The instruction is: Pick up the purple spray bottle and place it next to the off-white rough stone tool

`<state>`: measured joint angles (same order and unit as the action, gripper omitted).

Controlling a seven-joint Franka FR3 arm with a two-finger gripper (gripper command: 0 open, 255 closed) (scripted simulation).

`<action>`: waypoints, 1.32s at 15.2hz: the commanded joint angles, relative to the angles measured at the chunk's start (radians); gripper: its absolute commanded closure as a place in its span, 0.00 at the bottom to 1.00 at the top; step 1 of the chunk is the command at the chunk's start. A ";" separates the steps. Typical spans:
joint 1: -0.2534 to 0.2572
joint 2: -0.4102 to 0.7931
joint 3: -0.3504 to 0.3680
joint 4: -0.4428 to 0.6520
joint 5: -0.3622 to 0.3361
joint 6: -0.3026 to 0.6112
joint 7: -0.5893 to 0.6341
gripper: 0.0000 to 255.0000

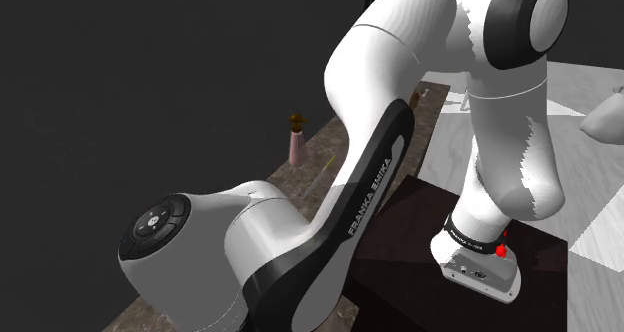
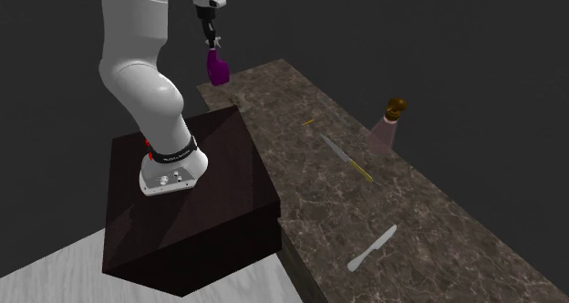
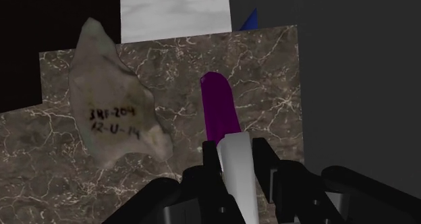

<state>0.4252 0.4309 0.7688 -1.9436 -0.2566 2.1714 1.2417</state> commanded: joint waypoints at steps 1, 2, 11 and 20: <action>0.007 0.017 -0.010 -0.008 -0.015 0.022 0.007 1.00; 0.011 0.026 -0.015 -0.010 -0.022 0.032 0.011 1.00; 0.045 0.097 -0.059 -0.025 -0.080 0.106 0.042 1.00; 0.045 0.098 -0.059 -0.024 -0.080 0.106 0.042 0.00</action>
<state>0.4700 0.5284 0.7095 -1.9681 -0.3363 2.2771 1.2834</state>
